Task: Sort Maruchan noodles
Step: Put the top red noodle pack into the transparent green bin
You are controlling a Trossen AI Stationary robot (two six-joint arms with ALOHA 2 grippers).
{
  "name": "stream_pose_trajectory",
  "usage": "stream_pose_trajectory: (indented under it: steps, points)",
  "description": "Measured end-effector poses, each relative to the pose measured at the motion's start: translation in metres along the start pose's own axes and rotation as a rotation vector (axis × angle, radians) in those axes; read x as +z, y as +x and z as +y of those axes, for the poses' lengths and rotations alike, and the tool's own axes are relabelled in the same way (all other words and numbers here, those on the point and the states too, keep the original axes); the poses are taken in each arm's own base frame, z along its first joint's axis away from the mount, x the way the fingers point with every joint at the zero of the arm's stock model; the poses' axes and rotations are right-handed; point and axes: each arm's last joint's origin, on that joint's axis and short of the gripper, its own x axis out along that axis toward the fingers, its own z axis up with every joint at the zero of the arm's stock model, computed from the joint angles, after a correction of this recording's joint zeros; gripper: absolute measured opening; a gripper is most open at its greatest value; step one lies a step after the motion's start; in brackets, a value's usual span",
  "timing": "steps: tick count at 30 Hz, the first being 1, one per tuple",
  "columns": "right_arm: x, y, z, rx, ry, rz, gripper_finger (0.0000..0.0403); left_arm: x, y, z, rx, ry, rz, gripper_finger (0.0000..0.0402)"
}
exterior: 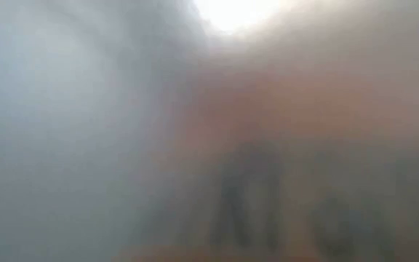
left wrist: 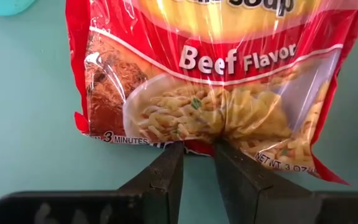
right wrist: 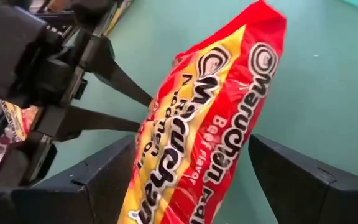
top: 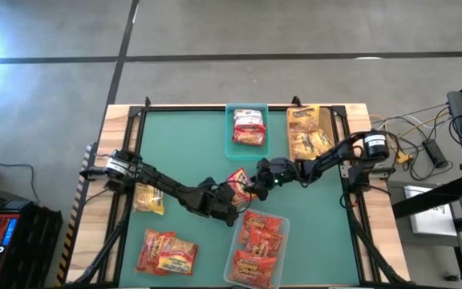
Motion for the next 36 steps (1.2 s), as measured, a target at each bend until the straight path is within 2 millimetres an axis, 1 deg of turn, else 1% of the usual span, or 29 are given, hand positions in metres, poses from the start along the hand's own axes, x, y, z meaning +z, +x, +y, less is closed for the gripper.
stream_pose_trajectory:
  steps: [5, 9, 13, 21, 27, 31, 36]
  points:
    - [0.003, 0.005, 0.001, 0.003, -0.003, -0.002, 0.0298, 0.000, 0.000, 0.000, 0.006, -0.001, -0.009, 0.0075]
    - [0.008, 0.007, 0.006, 0.032, -0.020, -0.006, 0.0285, 0.001, 0.000, 0.000, 0.017, -0.002, -0.024, 0.0075]
    - [0.010, 0.009, 0.009, 0.057, -0.024, 0.001, 0.0265, 0.002, 0.000, 0.001, 0.033, -0.004, -0.040, 0.0075]
    - [0.009, 0.009, 0.006, 0.033, -0.018, 0.018, 0.0219, 0.004, 0.000, 0.003, 0.090, -0.051, -0.115, 0.0075]
    - [0.010, 0.009, 0.005, 0.008, -0.016, 0.008, 0.0175, 0.005, -0.001, 0.002, 0.083, -0.058, -0.128, 0.0075]
    - [0.011, 0.009, 0.004, 0.007, -0.014, 0.007, 0.0154, 0.007, -0.007, 0.002, 0.075, -0.059, -0.132, 0.0075]
    - [0.013, 0.008, 0.002, 0.003, -0.009, 0.001, 0.0142, 0.012, -0.025, 0.003, 0.082, -0.061, -0.180, 0.0075]
